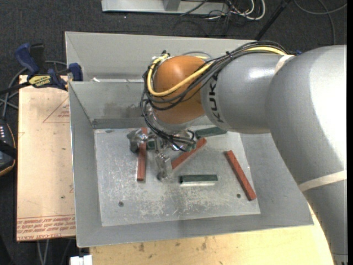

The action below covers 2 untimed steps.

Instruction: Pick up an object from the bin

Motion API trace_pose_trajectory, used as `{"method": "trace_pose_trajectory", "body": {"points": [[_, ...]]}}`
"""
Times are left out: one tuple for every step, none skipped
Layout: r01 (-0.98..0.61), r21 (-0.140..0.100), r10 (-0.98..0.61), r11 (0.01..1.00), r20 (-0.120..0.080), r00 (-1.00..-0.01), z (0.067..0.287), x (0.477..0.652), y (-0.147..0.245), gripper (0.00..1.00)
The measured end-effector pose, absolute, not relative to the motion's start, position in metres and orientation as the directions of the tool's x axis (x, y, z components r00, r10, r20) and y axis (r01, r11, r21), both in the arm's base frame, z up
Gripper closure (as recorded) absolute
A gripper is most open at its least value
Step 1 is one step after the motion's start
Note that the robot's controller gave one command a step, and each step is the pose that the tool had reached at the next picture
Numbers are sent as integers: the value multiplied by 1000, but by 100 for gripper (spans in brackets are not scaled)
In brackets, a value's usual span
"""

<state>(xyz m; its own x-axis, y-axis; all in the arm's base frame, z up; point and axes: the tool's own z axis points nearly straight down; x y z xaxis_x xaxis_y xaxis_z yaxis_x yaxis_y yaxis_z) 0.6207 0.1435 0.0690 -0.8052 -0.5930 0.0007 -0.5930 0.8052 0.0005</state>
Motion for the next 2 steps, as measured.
{"method": "trace_pose_trajectory", "body": {"points": [[-594,1,-594,805,-3,-805,71,622,145,100],[-581,-4,-581,814,-12,-814,218,611,131,100]]}}
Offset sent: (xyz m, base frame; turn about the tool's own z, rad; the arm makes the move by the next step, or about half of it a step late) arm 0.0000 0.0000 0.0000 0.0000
